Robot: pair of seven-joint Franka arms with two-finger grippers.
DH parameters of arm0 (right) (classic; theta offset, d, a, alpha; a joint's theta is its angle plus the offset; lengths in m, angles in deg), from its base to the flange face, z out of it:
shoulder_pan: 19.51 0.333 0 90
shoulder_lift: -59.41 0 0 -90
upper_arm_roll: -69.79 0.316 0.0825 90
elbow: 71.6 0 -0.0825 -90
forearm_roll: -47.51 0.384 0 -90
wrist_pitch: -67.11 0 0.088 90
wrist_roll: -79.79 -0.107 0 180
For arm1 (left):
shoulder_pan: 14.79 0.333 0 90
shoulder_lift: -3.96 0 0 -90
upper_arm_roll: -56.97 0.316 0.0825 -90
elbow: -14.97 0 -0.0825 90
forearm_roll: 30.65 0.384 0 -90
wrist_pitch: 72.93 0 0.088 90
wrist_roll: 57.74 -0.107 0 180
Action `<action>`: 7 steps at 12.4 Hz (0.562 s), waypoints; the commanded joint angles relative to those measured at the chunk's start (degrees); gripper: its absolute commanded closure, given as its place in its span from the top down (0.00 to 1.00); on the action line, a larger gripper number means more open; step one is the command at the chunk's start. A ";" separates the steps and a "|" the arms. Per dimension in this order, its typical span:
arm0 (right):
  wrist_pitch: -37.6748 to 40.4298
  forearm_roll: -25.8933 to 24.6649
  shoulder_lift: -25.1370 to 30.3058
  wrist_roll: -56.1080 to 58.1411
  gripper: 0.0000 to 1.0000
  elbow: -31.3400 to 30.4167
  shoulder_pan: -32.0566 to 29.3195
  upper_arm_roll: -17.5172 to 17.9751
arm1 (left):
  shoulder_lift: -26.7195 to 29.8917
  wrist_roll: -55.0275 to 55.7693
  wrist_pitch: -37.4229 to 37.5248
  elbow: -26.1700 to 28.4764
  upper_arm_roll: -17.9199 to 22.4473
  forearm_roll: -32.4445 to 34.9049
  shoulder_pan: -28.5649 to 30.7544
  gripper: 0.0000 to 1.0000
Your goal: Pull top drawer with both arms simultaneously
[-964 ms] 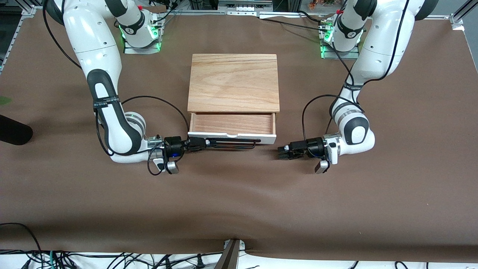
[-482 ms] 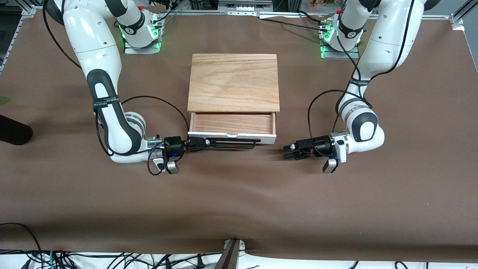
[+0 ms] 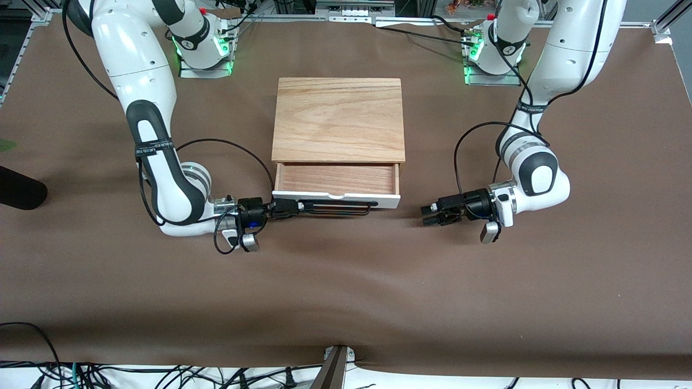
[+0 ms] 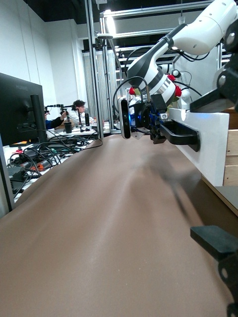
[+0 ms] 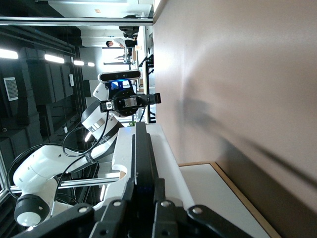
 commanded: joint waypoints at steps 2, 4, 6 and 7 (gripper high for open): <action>2.72 3.65 2.22 -10.44 0.07 3.94 -2.97 0.59 | 5.65 1.75 -5.63 2.88 -0.14 5.20 0.29 1.00; 2.72 3.39 2.57 -10.26 0.49 3.76 -2.88 0.59 | 6.44 2.81 -7.22 2.97 -0.14 6.36 0.81 1.00; 3.16 2.78 2.74 -9.56 1.00 3.59 -2.88 0.59 | 6.97 2.81 -7.31 4.02 -0.14 6.37 0.81 1.00; 3.16 2.17 3.01 -9.56 1.00 3.50 -2.88 0.59 | 7.50 2.81 -7.31 4.72 -0.14 6.63 0.90 1.00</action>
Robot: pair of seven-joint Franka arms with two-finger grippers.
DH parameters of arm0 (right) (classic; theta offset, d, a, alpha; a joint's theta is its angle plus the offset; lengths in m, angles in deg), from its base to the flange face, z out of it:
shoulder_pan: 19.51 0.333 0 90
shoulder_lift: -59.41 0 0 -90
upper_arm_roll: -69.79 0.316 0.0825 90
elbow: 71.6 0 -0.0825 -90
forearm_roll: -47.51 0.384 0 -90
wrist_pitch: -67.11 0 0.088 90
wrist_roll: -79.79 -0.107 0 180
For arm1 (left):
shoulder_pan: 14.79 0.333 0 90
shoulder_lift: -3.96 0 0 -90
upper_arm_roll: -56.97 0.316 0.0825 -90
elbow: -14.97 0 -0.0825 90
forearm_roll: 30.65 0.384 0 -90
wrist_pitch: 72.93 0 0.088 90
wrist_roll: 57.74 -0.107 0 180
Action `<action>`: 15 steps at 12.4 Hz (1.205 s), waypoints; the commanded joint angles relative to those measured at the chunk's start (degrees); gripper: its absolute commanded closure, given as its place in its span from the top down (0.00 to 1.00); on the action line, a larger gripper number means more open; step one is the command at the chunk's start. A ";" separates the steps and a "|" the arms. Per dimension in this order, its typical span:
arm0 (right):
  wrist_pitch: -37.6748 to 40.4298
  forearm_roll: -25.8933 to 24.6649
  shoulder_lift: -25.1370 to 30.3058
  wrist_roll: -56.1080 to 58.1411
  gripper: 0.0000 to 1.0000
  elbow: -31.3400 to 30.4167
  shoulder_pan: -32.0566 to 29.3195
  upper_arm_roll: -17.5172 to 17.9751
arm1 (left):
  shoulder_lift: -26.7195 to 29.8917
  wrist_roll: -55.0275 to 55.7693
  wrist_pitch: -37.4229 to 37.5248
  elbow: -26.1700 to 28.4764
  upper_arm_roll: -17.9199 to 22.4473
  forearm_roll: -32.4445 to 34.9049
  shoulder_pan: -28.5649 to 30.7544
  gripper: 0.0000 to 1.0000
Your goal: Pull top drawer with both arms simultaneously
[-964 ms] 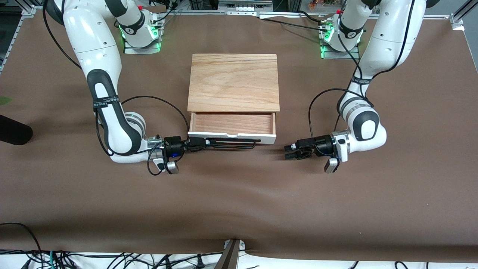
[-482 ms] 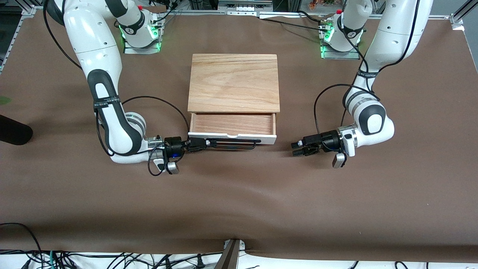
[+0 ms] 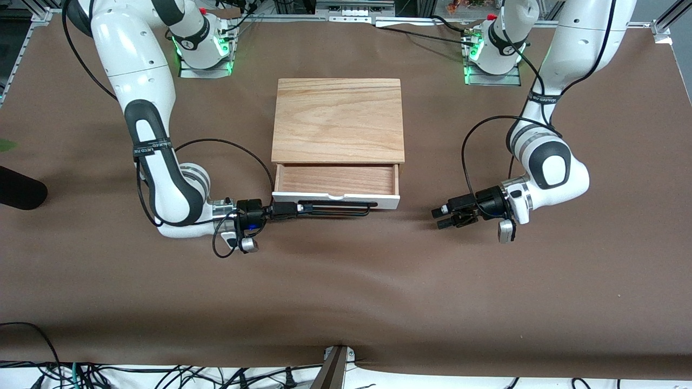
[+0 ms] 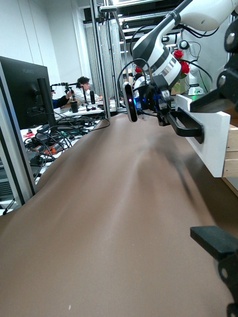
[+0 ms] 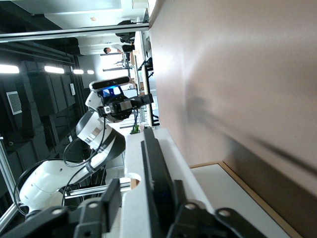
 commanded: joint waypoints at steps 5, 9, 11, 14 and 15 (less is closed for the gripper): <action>2.32 -11.38 6.80 -4.30 1.00 1.42 -2.74 0.15 | 5.34 4.11 -3.30 3.27 -0.14 9.38 1.25 1.00; 1.19 -31.38 13.90 -13.40 1.00 1.07 -2.65 -1.00 | 9.03 11.57 -5.13 3.27 -0.14 19.22 2.49 1.00; 0.03 -43.08 19.18 -20.70 1.00 -0.86 -2.56 -0.65 | 11.23 16.76 -5.32 3.27 -0.14 26.16 3.19 1.00; 0.47 -58.48 27.35 -27.93 1.00 -4.38 -2.65 -0.21 | 15.18 21.24 -5.32 3.18 -0.58 39.51 4.59 1.00; 0.39 -61.82 29.90 -28.20 1.00 -5.69 -2.56 -0.21 | 16.85 25.44 -5.23 3.18 -0.67 44.86 4.95 1.00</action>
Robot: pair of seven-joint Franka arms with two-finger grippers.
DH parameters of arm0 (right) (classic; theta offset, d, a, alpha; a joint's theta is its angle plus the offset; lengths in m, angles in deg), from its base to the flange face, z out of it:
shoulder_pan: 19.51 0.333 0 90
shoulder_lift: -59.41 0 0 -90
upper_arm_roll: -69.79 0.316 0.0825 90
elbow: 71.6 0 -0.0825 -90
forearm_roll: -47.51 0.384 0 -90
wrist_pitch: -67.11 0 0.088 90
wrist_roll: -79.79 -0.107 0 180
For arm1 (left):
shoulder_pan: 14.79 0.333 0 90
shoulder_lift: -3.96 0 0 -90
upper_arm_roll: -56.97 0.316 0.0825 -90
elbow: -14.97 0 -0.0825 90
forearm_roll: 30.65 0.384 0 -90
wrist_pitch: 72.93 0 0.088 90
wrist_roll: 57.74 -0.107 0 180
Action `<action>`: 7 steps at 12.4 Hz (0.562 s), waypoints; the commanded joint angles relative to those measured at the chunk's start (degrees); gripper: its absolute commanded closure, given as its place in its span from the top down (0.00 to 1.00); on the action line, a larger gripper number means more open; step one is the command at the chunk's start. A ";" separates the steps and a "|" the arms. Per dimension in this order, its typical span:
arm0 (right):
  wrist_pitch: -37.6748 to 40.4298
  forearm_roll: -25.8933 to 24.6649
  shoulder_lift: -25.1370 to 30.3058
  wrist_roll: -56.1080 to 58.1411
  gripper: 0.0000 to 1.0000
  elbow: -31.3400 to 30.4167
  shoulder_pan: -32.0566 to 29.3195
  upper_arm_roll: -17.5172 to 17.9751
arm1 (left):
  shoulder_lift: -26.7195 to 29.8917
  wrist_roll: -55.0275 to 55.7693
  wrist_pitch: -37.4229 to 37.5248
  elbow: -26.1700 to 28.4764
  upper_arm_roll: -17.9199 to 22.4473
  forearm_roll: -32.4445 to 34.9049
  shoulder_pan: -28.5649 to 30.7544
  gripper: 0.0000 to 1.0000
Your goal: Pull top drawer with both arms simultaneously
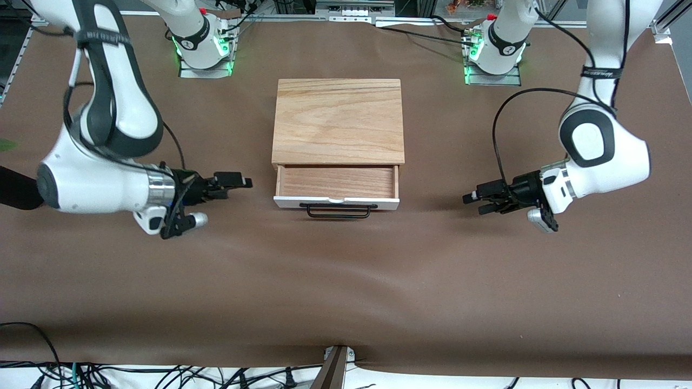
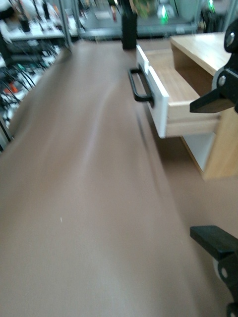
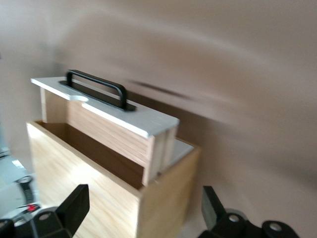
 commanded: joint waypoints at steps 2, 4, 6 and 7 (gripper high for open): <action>-0.80 -18.66 11.83 -1.58 1.00 -8.42 -0.44 1.36 | 8.05 13.51 -0.34 1.87 -2.68 18.63 1.81 1.00; 1.04 -27.82 17.81 -1.49 1.00 -11.24 -4.03 5.22 | 11.39 22.82 0.54 1.78 -4.70 29.01 2.60 1.00; 4.46 -30.50 22.30 -1.66 1.00 -11.87 -6.32 5.33 | 14.73 29.52 3.34 1.78 -7.51 38.42 3.74 1.00; 5.09 -30.50 24.23 -1.66 1.00 -12.13 -7.90 3.67 | 15.88 30.50 6.14 1.08 -7.61 42.64 3.83 1.00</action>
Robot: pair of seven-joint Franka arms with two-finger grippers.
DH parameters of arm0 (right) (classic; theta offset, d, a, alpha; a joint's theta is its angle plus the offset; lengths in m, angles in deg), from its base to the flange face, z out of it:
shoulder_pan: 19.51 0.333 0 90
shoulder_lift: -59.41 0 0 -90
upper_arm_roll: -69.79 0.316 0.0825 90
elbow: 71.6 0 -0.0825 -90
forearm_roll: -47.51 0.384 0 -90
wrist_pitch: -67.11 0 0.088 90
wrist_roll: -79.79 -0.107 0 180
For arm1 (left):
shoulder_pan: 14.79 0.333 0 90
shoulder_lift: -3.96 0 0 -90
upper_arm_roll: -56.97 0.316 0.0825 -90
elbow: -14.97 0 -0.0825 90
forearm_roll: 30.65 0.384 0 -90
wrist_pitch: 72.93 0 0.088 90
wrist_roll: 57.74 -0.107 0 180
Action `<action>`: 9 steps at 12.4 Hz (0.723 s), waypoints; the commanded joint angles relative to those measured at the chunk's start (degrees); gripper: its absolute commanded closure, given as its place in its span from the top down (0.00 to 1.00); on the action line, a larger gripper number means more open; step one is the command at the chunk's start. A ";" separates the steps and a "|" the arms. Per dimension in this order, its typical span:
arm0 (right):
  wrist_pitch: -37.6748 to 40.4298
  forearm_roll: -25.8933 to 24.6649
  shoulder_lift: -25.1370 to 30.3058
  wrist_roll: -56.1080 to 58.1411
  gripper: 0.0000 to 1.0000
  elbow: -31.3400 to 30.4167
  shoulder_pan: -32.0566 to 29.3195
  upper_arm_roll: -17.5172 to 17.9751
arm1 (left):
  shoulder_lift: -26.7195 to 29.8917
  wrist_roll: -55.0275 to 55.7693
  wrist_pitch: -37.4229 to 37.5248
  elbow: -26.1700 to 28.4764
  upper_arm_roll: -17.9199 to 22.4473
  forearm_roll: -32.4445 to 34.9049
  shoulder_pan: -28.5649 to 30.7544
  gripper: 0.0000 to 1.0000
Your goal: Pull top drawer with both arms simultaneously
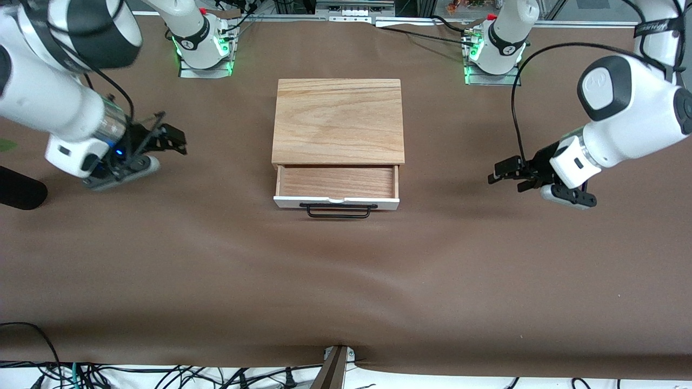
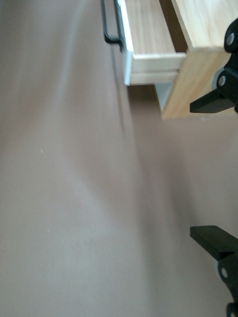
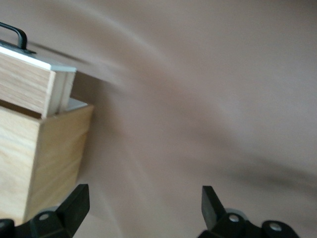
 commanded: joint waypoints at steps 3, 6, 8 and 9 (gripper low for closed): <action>0.91 -1.52 8.81 -0.18 1.00 -3.69 -3.74 -6.06 | 4.74 1.86 10.61 -4.32 -1.57 20.49 1.37 1.00; 2.15 -2.92 8.73 -0.26 1.00 -3.52 -4.01 -5.29 | 7.38 0.28 10.62 -4.51 -1.49 20.78 2.93 1.00; 2.06 -2.76 8.11 -0.52 1.00 -2.20 -4.45 -4.40 | 9.05 0.97 11.15 -4.51 -1.49 20.61 3.56 1.00; 1.97 -2.76 8.11 -0.61 1.00 -2.20 -4.45 -4.40 | 9.66 1.15 11.67 -4.59 -1.49 20.61 3.65 1.00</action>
